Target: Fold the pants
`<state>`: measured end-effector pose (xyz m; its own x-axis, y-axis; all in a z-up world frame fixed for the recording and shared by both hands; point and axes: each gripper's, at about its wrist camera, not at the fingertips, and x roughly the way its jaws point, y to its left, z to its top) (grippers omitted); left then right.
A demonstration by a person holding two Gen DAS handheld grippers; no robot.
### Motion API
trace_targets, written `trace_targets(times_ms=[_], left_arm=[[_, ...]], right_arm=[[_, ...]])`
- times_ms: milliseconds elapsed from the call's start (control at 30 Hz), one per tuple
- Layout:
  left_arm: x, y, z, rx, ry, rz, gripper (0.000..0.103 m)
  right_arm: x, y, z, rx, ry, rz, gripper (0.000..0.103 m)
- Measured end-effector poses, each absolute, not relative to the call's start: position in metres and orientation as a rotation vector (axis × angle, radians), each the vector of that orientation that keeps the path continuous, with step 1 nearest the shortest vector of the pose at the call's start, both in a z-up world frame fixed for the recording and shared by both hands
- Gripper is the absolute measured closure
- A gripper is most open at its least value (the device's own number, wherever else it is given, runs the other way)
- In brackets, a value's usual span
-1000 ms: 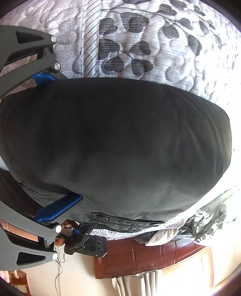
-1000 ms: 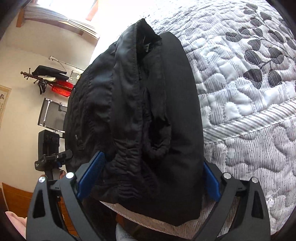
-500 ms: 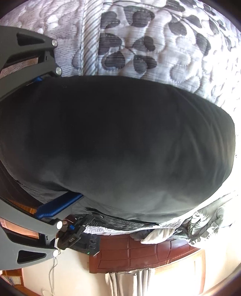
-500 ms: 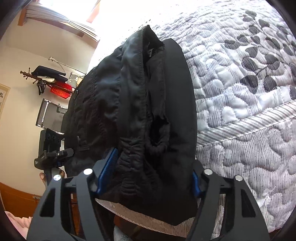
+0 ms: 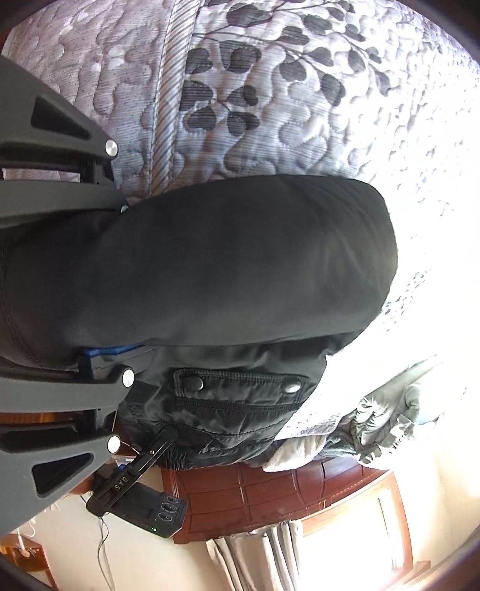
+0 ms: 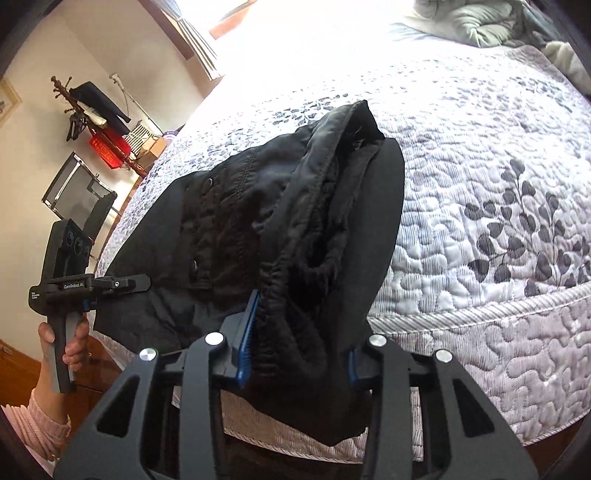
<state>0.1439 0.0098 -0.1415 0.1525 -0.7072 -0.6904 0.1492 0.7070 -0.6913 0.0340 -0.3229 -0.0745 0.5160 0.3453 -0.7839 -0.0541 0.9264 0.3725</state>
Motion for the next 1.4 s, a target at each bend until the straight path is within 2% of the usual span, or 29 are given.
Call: trace_targets(times_ms=[267,533,700,867,933,1033,1067,1100,1167,1267,1400], left_arm=[[0.157,0.010,-0.113,-0.553,1.183,-0.674,0.067],[0.212,0.008,-0.083,-0.533,1.106,-0.645,0.066],[0.258,0.012,-0.093,-0.528,1.103,-0.612,0.066],[0.294,0.007,-0.127,-0.508,1.140,-0.550,0.065],[0.300,0.007,-0.141,-0.507,1.152,-0.541,0.062],[0.293,0.008,-0.149,-0.505,1.140,-0.569,0.049],[0.291,0.007,-0.152,-0.493,1.142,-0.565,0.040],[0.286,0.008,-0.155,-0.479,1.145,-0.557,0.025],[0.281,0.004,-0.161,-0.446,1.158,-0.528,0.006],[0.274,0.005,-0.169,-0.409,1.178,-0.476,0.006],[0.260,0.024,-0.169,-0.414,1.156,-0.438,0.004]], right_arm=[[0.056,-0.319,-0.043,0.258,0.917,0.262,0.068],[0.124,-0.324,-0.024,0.233,0.872,0.301,0.068],[0.182,-0.331,-0.041,0.270,0.900,0.320,0.068],[0.231,-0.334,-0.089,0.330,0.986,0.319,0.067],[0.239,-0.339,-0.107,0.335,1.014,0.301,0.066],[0.242,-0.356,-0.123,0.415,1.020,0.315,0.061],[0.241,-0.357,-0.127,0.424,1.025,0.323,0.055],[0.241,-0.362,-0.133,0.435,1.035,0.319,0.052],[0.240,-0.367,-0.143,0.462,1.048,0.308,0.034],[0.232,-0.366,-0.146,0.484,1.036,0.271,0.018],[0.204,-0.381,-0.144,0.557,0.986,0.239,0.013]])
